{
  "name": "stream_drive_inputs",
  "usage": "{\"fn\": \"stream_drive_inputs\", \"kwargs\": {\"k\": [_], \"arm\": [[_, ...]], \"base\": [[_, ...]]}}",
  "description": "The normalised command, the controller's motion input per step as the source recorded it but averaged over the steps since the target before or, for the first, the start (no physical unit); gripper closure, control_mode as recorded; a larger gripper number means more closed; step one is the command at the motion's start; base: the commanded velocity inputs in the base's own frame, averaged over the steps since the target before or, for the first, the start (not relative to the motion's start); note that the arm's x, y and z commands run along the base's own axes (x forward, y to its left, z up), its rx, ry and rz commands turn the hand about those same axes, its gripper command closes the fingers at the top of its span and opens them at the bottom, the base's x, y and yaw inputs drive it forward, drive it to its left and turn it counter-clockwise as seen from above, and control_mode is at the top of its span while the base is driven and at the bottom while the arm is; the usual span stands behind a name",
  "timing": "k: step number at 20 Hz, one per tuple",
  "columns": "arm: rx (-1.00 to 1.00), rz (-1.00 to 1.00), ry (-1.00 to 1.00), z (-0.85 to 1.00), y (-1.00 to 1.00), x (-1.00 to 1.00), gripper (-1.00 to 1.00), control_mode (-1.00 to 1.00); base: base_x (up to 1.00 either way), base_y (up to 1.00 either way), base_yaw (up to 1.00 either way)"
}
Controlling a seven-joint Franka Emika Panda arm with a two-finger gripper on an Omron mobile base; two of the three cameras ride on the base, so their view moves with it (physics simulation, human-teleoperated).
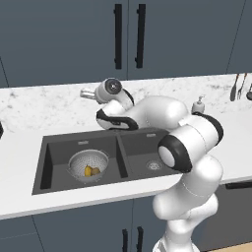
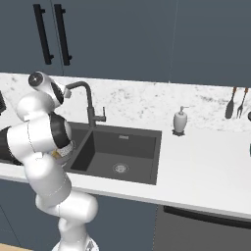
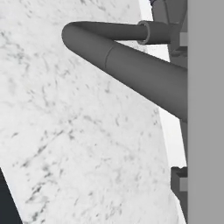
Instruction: Put the colander in the sink, put the kiwi, pear in the colander, and turn on the sink faucet and pour water over the colander.
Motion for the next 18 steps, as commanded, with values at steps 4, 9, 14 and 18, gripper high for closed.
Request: {"fn": "stream_drive_inputs", "kwargs": {"k": [4,9,14,18], "arm": [[0.00,0.01,-0.05,0.20,-0.01,-0.28,-1.00,-1.00],[0.00,0.05,-0.22,0.54,-0.30,-0.97,-1.00,-1.00],[0.00,0.04,-0.21,0.60,-0.34,-1.00,-1.00,-1.00],[0.00,0.00,-0.07,0.43,-0.58,-1.00,-1.00,-1.00]], "base": [[0.00,0.00,0.00],[0.00,0.00,0.00],[0.00,0.00,0.00],[0.00,0.00,0.00]]}}
